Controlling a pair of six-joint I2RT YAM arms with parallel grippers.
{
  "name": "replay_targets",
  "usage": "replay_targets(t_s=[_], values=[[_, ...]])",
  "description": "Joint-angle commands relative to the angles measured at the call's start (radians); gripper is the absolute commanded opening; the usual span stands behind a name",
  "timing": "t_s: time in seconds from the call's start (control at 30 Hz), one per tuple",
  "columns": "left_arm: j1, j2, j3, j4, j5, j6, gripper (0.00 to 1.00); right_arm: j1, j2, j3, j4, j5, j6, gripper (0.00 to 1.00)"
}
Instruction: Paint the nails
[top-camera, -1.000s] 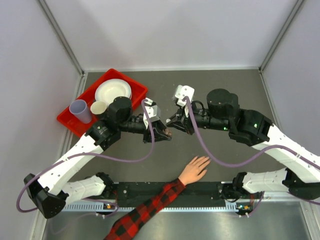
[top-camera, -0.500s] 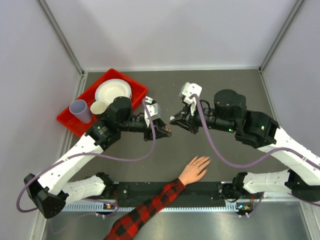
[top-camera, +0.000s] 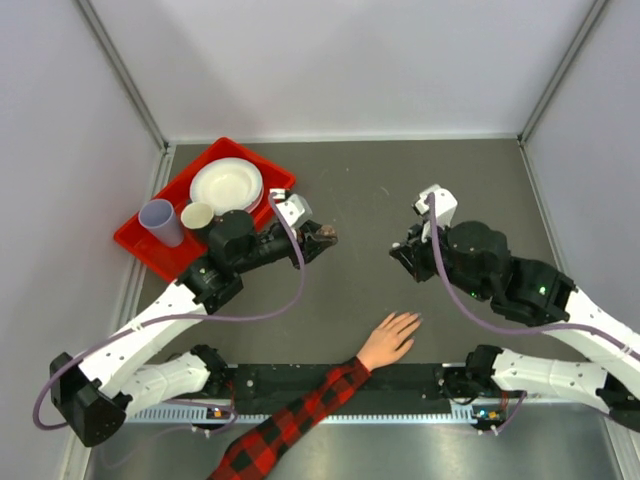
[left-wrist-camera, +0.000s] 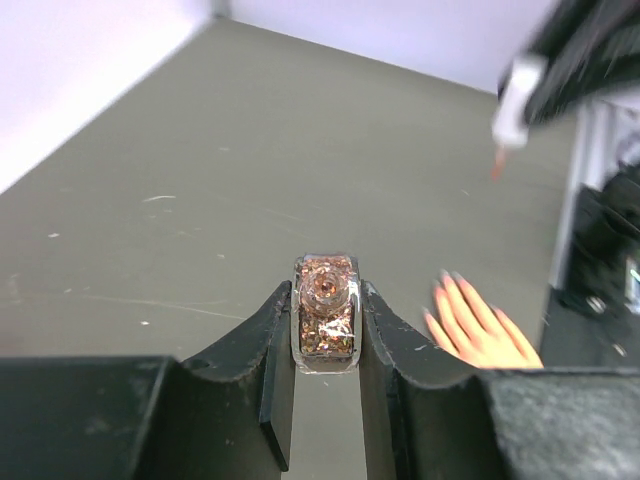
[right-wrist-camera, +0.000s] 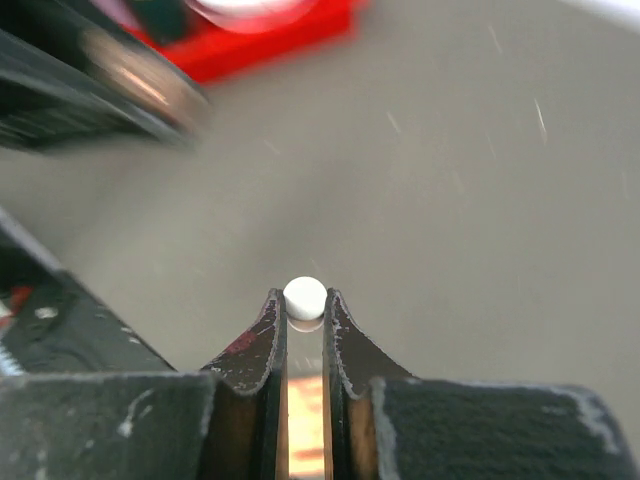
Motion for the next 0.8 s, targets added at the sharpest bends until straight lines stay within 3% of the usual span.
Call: replay_targets(t_s=[0.0, 0.27, 0.47, 0.6, 0.77], values=[[0.000, 0.013, -0.032, 0.251, -0.128, -0.082, 0.00, -0.089, -0.098, -0.193, -0.085, 0.101, 0.207, 0.00], [-0.002, 0.142, 0.034, 0.259, -0.034, -0.081, 0.00, -0.119, -0.250, -0.469, -0.129, 0.187, 0.448, 0.00], [-0.002, 0.223, 0.081, 0.281, -0.037, -0.053, 0.00, -0.123, -0.206, -0.573, -0.139, 0.255, 0.613, 0.00], [-0.002, 0.283, 0.146, 0.226, -0.053, -0.006, 0.00, -0.123, -0.211, -0.655, -0.040, 0.242, 0.636, 0.00], [-0.002, 0.335, 0.187, 0.201, -0.062, 0.025, 0.00, -0.126, -0.234, -0.666, -0.071, 0.319, 0.656, 0.00]])
